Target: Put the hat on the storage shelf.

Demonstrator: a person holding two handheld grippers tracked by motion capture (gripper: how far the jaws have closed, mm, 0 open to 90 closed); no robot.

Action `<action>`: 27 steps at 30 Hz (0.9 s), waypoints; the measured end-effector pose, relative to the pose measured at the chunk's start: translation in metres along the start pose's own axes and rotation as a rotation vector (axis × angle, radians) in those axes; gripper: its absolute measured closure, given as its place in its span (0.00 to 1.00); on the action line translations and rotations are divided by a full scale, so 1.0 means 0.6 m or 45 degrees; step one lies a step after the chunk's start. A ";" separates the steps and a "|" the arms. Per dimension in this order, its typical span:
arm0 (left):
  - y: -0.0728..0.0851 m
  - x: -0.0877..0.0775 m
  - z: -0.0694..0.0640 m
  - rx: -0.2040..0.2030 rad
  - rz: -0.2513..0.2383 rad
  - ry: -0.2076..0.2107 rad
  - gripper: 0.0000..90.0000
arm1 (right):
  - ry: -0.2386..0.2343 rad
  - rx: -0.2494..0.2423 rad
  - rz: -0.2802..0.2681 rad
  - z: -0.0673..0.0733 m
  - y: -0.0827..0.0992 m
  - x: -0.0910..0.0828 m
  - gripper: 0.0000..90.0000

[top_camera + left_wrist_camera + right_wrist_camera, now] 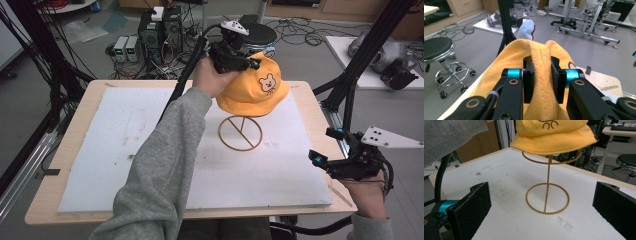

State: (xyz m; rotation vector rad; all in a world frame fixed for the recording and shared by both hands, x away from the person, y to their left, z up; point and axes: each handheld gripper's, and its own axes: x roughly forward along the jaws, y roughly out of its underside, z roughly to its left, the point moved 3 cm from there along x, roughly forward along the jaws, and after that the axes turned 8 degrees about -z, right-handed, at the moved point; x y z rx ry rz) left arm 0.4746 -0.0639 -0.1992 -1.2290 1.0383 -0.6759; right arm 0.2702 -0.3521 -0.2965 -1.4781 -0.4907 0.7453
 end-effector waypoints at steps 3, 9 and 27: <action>0.007 0.014 -0.002 0.006 0.023 0.013 0.84 | 0.005 0.001 -0.001 0.000 0.000 -0.002 0.01; 0.017 0.026 -0.001 0.007 0.055 0.012 0.84 | 0.014 0.002 -0.003 -0.002 0.001 -0.007 0.01; 0.037 0.037 -0.005 0.006 0.086 0.027 0.82 | 0.017 0.004 0.009 -0.003 0.003 -0.005 0.01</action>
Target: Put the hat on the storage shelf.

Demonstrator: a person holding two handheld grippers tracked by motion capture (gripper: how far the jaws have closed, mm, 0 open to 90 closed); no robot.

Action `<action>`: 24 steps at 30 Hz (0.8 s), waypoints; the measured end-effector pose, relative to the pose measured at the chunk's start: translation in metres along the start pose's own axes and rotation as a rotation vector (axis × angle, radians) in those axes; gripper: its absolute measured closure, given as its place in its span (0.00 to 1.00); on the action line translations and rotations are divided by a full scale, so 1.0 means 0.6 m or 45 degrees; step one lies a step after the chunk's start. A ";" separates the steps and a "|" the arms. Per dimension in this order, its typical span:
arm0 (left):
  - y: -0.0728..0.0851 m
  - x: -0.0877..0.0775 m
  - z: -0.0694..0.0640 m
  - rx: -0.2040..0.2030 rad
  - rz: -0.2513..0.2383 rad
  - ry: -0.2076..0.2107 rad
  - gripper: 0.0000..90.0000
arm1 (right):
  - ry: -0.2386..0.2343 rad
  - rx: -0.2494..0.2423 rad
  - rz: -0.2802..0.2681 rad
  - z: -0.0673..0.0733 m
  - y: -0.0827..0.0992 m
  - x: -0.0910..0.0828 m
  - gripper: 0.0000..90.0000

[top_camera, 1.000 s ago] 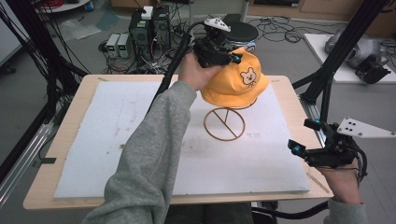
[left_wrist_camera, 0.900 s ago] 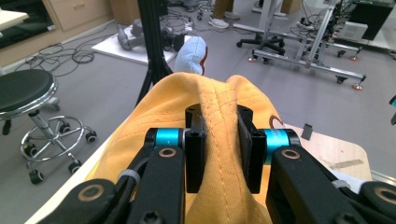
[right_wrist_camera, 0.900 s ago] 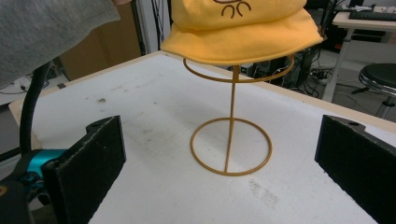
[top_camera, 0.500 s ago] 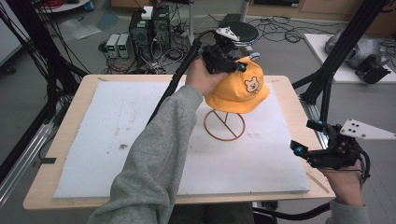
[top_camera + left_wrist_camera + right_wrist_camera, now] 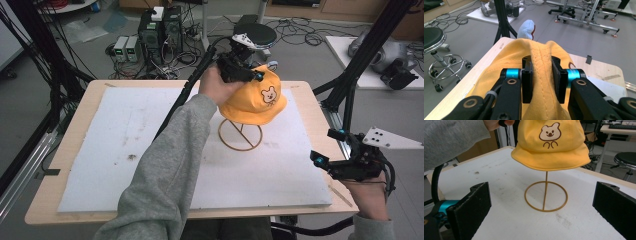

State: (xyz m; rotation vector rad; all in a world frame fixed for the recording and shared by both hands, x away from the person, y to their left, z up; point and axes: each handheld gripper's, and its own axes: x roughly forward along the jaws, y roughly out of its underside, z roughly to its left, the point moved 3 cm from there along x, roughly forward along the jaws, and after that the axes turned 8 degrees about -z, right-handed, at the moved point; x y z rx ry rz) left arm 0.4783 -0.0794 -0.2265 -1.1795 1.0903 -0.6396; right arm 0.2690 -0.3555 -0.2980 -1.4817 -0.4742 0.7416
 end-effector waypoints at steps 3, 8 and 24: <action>0.000 0.000 0.001 -0.002 0.005 -0.003 0.82 | 0.000 0.001 -0.001 0.000 0.000 0.000 0.01; 0.002 0.001 0.005 -0.017 0.013 -0.015 0.77 | -0.001 -0.001 0.003 0.000 0.001 0.002 0.01; -0.002 -0.016 0.014 -0.093 -0.008 -0.034 0.22 | -0.004 0.001 0.008 -0.001 0.002 0.005 0.01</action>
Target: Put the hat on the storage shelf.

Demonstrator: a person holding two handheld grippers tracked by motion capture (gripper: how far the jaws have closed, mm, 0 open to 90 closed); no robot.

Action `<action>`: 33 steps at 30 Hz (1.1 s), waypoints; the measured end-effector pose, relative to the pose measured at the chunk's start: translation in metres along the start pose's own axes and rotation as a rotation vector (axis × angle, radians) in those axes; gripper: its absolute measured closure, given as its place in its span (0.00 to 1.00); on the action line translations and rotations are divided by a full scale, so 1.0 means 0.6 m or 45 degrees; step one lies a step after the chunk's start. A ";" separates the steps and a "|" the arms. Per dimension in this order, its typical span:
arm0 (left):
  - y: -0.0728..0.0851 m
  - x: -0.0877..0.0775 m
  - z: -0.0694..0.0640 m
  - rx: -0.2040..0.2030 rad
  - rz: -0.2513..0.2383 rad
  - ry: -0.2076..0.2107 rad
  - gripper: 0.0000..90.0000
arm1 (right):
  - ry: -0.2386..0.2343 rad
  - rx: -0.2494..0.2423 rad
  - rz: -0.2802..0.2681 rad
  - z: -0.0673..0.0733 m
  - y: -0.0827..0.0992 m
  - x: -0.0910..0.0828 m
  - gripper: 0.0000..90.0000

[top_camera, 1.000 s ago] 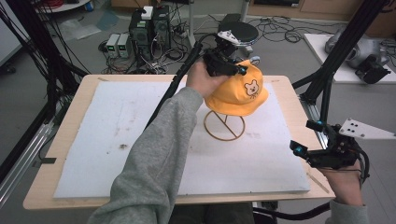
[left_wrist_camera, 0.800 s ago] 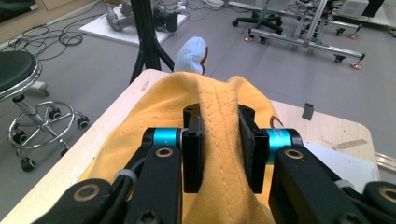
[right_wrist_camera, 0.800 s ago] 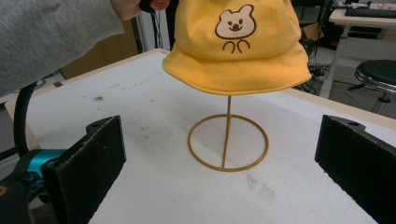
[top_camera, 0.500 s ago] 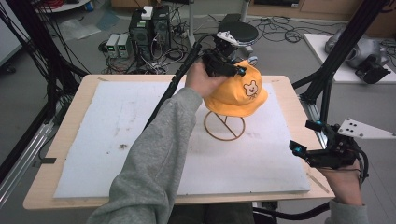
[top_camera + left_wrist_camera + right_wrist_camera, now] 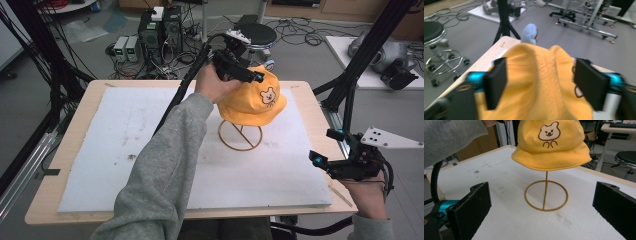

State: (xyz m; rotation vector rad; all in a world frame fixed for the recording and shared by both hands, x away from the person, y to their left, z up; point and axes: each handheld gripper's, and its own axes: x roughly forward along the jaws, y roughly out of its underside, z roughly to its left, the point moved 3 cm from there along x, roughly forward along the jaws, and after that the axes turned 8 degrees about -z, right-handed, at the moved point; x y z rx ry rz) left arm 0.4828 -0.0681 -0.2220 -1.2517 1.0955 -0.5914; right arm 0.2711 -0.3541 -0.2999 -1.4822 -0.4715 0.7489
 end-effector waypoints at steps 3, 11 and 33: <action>-0.001 -0.013 0.002 0.002 -0.010 -0.018 0.14 | 0.000 -0.005 0.001 -0.001 0.001 0.002 0.01; -0.003 -0.052 0.005 0.023 -0.043 -0.077 0.09 | -0.004 -0.001 0.017 0.001 0.003 0.007 0.01; 0.051 -0.183 0.041 -0.028 -0.111 -0.187 0.10 | -0.011 -0.002 0.032 -0.003 0.007 0.026 0.01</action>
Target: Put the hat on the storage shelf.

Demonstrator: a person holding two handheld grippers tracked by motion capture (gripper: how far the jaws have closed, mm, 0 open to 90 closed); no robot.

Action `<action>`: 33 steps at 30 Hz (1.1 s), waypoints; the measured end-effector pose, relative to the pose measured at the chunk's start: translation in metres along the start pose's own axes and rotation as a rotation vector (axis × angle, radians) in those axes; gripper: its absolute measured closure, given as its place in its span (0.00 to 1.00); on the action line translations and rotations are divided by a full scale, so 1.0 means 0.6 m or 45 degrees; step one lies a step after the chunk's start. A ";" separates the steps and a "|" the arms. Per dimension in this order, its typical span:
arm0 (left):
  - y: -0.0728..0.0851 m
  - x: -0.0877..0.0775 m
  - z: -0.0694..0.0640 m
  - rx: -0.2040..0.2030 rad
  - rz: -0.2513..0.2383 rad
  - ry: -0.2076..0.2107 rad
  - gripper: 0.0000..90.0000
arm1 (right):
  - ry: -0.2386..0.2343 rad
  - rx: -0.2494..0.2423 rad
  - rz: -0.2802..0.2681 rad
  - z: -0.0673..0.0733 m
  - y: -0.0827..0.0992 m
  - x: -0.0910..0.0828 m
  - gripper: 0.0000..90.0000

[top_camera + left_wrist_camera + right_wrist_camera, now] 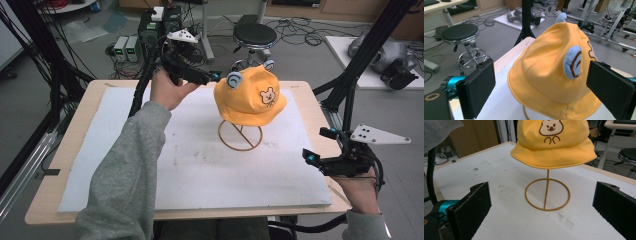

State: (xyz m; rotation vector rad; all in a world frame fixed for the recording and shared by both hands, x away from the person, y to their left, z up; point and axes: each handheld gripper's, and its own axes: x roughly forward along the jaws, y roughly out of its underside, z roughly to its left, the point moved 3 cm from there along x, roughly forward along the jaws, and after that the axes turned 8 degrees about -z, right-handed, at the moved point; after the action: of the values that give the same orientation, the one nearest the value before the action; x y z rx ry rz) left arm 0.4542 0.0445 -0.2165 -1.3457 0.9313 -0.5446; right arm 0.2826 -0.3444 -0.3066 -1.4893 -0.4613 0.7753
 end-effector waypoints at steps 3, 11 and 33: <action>0.004 -0.013 0.003 0.001 -0.004 -0.013 0.10 | 0.002 -0.004 -0.004 -0.003 0.000 0.002 0.01; 0.018 -0.043 0.007 0.003 -0.013 -0.038 0.10 | 0.016 0.000 -0.017 -0.005 -0.001 0.004 0.01; 0.073 -0.123 0.025 -0.027 -0.044 -0.133 0.10 | 0.020 -0.002 -0.010 -0.005 0.002 0.024 0.01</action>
State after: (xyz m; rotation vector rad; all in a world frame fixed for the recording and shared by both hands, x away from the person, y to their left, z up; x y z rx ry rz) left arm 0.4185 0.1202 -0.2410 -1.3982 0.8320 -0.4876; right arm 0.2946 -0.3366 -0.3108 -1.4934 -0.4564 0.7566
